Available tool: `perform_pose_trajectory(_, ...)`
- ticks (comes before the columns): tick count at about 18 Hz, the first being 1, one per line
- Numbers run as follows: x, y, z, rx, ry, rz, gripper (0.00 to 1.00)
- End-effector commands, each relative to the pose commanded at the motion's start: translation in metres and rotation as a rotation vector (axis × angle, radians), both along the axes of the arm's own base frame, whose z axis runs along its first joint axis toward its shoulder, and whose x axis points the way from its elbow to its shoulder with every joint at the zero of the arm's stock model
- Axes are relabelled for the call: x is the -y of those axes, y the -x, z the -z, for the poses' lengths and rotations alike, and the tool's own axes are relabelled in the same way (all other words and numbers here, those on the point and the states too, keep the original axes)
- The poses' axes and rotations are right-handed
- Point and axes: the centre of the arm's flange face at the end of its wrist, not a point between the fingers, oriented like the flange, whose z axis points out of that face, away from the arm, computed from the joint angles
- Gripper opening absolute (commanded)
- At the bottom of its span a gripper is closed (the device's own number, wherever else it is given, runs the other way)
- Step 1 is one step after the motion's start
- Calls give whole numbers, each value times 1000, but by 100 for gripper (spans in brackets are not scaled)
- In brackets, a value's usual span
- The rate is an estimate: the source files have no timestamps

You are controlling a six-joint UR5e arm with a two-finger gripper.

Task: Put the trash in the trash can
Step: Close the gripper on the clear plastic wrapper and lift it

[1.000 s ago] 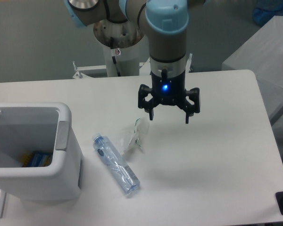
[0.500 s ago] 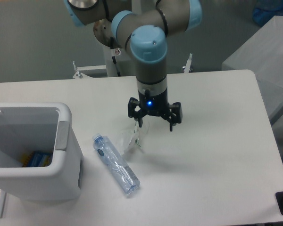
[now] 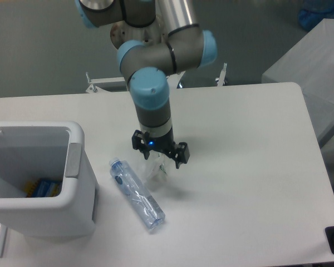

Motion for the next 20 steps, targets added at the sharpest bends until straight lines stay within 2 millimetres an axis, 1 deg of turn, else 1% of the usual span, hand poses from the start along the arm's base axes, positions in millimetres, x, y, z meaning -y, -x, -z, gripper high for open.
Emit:
perform_pose_trajectory(1,-1,-1,6,7,8,5,100)
perform_pose_trajectory(3,-3,-1,11,11,15,7,100)
perform_pose_trajectory(4,-4,-1,10,11,14,12,96)
perform_pose_trajectory(5,-3,-1,11,12,15,11,89)
perform_pose_trajectory(6,-4,-1,13,15,18,12,75)
perform_pose_trajectory(9,-5,0,12,14,15,14,45)
perform_pose_trajectory(11,-6,1,11,16,10,13,20)
perform_pose_trajectory(12,-6,1,11,17,9,13,6)
perform_pose_trajectory(13,-6,1,11,19,9,13,1)
perform_pose_trajectory(14,-6,1,10,17,6,13,0)
perform_pose_trajectory(20,-4,7,-1,13,-15,3,0)
